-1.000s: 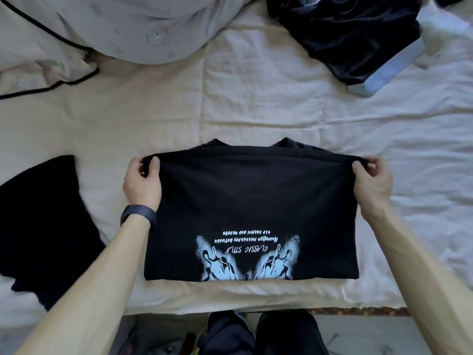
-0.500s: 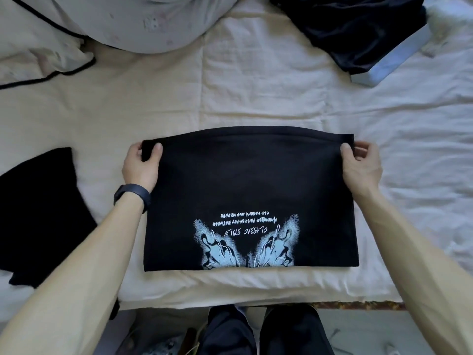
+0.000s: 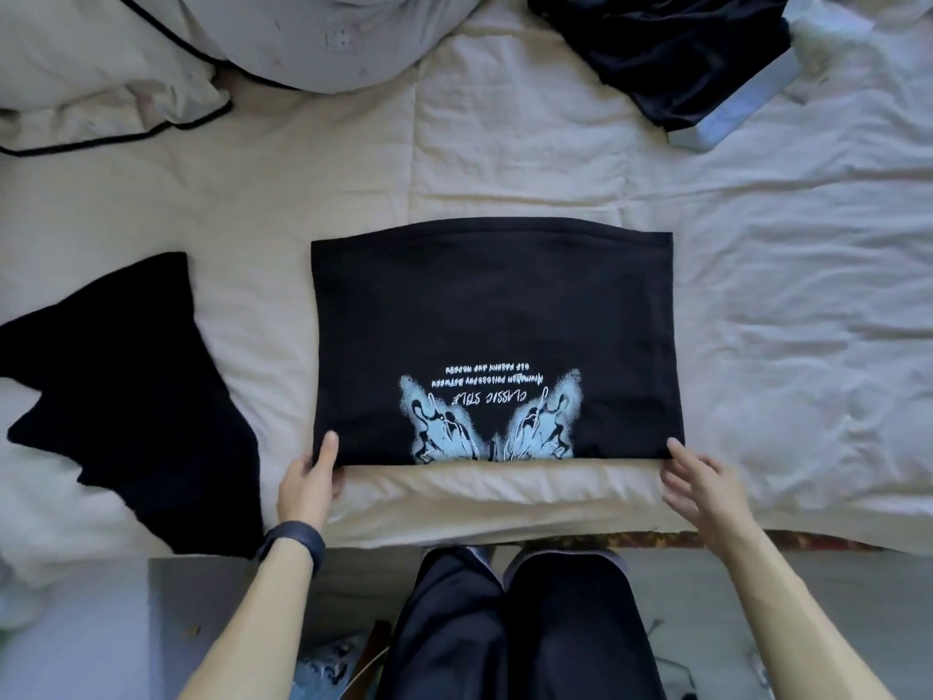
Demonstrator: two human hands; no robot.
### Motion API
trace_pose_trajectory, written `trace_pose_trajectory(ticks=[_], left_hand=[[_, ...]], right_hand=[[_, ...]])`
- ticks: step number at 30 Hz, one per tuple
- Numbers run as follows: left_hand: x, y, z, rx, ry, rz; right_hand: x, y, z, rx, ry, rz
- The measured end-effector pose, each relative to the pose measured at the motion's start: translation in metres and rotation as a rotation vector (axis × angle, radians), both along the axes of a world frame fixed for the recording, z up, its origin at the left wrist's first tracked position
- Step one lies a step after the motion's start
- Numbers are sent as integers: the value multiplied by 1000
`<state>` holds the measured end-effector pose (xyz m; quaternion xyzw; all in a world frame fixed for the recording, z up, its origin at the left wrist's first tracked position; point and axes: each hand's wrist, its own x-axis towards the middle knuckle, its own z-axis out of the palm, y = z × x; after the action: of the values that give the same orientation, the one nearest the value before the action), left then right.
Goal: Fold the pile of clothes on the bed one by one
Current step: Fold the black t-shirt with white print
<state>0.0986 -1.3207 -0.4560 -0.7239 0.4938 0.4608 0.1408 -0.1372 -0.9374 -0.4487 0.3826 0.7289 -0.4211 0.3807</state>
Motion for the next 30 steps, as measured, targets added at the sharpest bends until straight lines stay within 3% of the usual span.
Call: trace_pose_trajectory(ticks=[2,4,10,14,21,26,28,30], left_hand=[[4,10,-3,138,153,296],[0,18,-5,158,303,469],[-12,26,-4,-133,532,682],[5,47,18,-199,548,696],[53,91,9,-92,379,797],[54,85,-14,-128,239,620],[49,86,-14,-304,96,320],[38,93,-14,-611,56,-141]], right_hand=[[6,-8,0,-104,-14,-179],[10,-18,-5,-166,5,-300],[20,-28,-8,-163,300,-455],[42,-5,11,-135,394,-472],[94,45,-1,-8,318,-441],[101,48,-34,89,203,-337],[101,39,-29,311,246,-127],[102,18,-18,477,433,170]])
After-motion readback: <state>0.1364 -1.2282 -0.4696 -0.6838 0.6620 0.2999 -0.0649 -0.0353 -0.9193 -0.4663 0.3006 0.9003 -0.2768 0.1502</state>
